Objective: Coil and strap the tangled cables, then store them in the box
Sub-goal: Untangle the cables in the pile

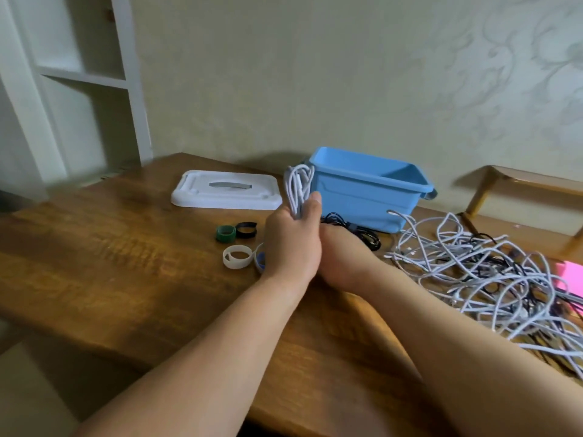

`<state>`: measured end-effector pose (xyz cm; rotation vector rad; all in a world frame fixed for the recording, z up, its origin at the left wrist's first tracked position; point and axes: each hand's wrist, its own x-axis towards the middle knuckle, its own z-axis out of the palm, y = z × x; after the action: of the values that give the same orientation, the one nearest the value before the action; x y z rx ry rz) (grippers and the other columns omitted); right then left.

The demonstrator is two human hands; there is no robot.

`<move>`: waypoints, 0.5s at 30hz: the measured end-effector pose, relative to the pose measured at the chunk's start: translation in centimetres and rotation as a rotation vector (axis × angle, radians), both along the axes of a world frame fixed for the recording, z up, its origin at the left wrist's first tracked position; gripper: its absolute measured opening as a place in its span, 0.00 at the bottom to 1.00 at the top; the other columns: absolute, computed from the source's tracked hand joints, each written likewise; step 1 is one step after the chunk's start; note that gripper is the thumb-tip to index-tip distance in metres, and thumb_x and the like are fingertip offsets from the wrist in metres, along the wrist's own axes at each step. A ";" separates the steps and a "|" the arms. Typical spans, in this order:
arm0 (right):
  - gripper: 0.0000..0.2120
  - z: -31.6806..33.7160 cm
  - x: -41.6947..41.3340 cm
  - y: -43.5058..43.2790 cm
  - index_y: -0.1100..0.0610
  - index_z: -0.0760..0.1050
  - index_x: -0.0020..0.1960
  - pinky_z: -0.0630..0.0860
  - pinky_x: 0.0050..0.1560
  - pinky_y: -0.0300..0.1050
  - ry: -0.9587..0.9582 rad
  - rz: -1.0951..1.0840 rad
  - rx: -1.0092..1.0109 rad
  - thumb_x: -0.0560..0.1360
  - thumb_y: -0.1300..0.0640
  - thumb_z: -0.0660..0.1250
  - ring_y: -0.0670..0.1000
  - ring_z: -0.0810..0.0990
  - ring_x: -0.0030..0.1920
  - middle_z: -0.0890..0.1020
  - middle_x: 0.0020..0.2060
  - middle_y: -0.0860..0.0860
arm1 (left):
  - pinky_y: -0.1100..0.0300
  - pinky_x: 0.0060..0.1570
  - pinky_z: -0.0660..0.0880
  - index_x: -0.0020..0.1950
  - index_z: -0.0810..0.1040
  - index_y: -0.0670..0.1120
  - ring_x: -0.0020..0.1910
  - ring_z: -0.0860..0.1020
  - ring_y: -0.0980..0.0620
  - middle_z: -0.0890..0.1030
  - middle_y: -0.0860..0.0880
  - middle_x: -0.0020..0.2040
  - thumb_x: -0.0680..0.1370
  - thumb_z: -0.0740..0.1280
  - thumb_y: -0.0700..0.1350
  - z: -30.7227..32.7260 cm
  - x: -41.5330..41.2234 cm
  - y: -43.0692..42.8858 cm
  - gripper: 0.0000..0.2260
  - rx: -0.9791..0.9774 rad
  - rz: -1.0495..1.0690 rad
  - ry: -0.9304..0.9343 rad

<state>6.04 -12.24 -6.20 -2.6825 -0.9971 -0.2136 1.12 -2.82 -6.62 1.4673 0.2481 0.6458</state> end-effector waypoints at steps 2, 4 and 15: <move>0.10 -0.5 0.4 -0.4 0.48 0.77 0.60 0.81 0.51 0.54 0.054 -0.042 0.050 0.82 0.58 0.64 0.54 0.83 0.51 0.85 0.52 0.49 | 0.53 0.36 0.72 0.45 0.80 0.50 0.31 0.75 0.52 0.76 0.54 0.30 0.82 0.67 0.62 -0.2 0.2 0.2 0.17 0.010 -0.008 -0.006; 0.08 -0.5 0.5 -1.6 0.48 0.77 0.57 0.78 0.48 0.49 0.103 -0.068 0.084 0.81 0.58 0.66 0.52 0.82 0.50 0.84 0.50 0.46 | 0.54 0.34 0.71 0.45 0.79 0.50 0.30 0.74 0.53 0.76 0.54 0.30 0.83 0.67 0.62 -0.3 0.1 0.0 0.16 0.027 -0.021 -0.005; 0.02 -0.2 -0.7 -9.4 0.57 0.77 0.52 0.75 0.38 0.42 0.382 -0.101 0.885 0.84 0.60 0.69 0.47 0.79 0.35 0.86 0.40 0.53 | 0.59 0.28 0.71 0.52 0.80 0.51 0.28 0.75 0.55 0.77 0.52 0.33 0.84 0.69 0.50 1.1 -0.1 -3.0 0.05 0.263 -0.272 0.012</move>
<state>5.36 -21.63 -6.45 -1.8562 -0.4765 -0.1130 1.02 -5.84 -5.54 1.7200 -0.0307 0.4598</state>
